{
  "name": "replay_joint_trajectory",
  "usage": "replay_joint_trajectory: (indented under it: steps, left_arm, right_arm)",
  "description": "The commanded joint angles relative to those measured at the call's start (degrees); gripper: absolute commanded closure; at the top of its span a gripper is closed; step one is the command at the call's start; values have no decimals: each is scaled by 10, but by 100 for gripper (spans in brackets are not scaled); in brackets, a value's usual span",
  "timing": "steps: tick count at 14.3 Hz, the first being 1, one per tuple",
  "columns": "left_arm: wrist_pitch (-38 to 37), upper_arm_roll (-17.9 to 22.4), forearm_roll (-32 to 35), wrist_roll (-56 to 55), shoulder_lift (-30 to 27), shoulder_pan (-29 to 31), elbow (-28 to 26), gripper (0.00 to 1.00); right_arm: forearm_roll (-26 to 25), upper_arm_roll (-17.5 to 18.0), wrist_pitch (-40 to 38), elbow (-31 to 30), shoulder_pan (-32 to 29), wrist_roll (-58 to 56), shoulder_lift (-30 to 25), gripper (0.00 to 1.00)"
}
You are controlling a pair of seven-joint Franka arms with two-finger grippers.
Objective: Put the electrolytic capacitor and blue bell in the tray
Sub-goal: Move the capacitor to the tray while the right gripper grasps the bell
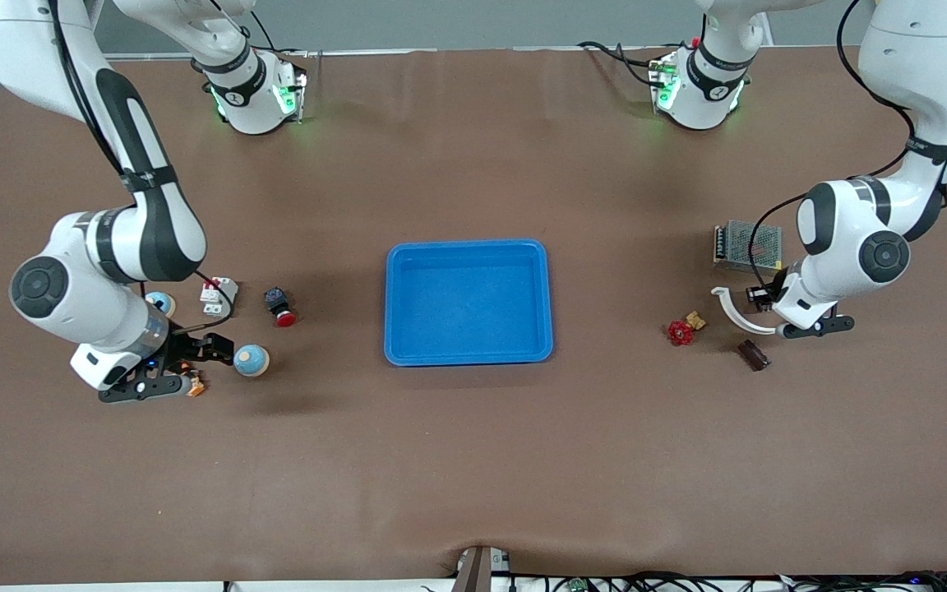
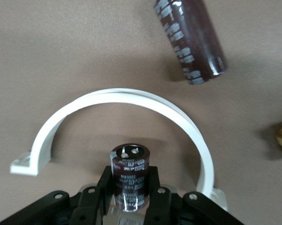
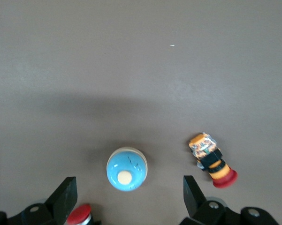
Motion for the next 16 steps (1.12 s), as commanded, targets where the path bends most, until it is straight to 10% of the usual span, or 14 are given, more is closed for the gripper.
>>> replay_joint_trajectory:
  steps: [1, 11, 16]
  left_arm:
    - [-95, -21, 10, -9, -42, 1, 34, 100]
    - [-189, -163, -11, -228, -13, -9, 141, 100]
    - [-188, -178, -11, -425, 38, -109, 199, 100]
  right_arm:
    - [8, 0, 61, -49, 6, -12, -7, 0]
    - [8, 0, 115, -82, 14, -57, 24, 0]
    - [7, 0, 126, -82, 14, -68, 41, 0]
